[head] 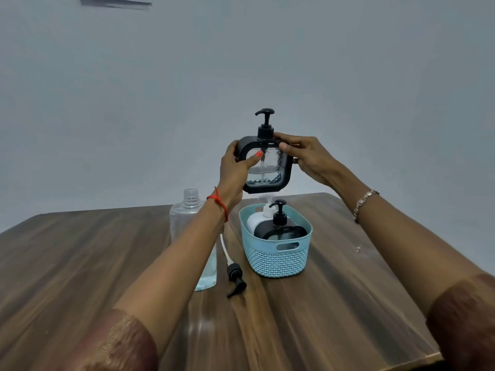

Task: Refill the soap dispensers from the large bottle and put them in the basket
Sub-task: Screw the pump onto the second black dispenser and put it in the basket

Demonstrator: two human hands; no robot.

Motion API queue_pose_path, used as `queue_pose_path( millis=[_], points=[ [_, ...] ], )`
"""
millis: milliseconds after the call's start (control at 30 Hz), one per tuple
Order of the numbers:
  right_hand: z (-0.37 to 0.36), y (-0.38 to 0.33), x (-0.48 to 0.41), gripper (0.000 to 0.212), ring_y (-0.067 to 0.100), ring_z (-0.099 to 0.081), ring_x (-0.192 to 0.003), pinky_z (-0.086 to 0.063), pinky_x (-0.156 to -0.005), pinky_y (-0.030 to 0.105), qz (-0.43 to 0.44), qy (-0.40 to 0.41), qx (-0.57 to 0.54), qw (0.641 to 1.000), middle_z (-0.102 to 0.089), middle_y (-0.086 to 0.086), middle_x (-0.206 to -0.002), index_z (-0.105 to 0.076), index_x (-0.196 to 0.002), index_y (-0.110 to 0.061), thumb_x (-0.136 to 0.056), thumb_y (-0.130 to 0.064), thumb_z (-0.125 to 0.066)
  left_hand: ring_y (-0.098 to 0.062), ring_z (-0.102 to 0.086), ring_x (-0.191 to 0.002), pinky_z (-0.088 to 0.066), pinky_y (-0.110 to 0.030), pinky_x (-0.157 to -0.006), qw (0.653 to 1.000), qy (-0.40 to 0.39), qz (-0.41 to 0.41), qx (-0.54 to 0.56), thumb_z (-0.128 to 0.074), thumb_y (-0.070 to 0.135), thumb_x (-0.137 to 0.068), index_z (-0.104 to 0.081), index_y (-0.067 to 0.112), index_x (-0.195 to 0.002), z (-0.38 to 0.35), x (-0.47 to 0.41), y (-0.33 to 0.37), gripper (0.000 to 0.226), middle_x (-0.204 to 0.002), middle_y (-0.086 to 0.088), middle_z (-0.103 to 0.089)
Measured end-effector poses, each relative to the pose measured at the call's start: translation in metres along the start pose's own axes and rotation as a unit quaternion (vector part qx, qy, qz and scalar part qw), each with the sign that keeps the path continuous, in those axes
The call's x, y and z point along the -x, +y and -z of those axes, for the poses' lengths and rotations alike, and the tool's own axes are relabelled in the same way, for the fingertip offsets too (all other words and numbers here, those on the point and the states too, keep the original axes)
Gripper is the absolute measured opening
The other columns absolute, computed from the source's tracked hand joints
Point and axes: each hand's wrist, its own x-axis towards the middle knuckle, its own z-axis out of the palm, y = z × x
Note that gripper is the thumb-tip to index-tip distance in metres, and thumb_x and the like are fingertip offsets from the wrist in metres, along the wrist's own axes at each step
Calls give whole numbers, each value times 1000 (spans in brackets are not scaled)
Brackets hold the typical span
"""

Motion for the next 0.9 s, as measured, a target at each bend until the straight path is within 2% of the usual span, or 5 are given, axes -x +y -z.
queue_pose_path(
  millis=[167,333,433,700,900],
  points=[
    [4,32,-26,37,19,-56,-112,-41,-104,35,-1,-3,-21,1000,-60,9,-121,-51,-128,-8,-91,1,-50,-30,-61,-105,-51,-50,-91,1000,5,9,-2,-61,3,-86,-49,16,-109,-5,-28,-29,29,-111,-11,-61],
    [4,62,-37,38,21,-54,-116,-35,-109,40,-10,3,-33,999,-59,9,-121,-51,-126,-10,-91,3,-50,-30,-60,-106,-50,-51,-94,1000,11,18,-8,-61,3,-85,-50,20,-104,-6,-45,-56,27,-110,-8,-61],
    [4,79,-37,36,23,-53,-119,-35,-109,40,-21,1,-28,999,-59,10,-122,-53,-125,-10,-91,1,-51,-27,-60,-101,-48,-49,-96,999,4,33,0,-59,0,-86,-50,24,-95,-5,-47,-70,27,-99,-1,-61],
    [-2,111,-25,34,18,-54,-119,-36,-107,32,-58,-3,-27,998,-61,6,-120,-57,-120,-15,-90,0,-53,-27,-58,-103,-47,-46,-97,995,21,100,20,-60,-1,-85,-45,17,-107,-2,-39,-100,32,-103,-5,-58],
    [-6,120,-14,36,4,-61,-99,-49,-80,14,-98,-1,-58,993,-64,3,-111,-56,-121,-12,-90,6,-49,-21,-58,-88,-52,-32,-79,989,23,142,25,-58,-3,-85,-44,9,-119,-1,-31,-109,38,-98,-5,-58]
  ],
)
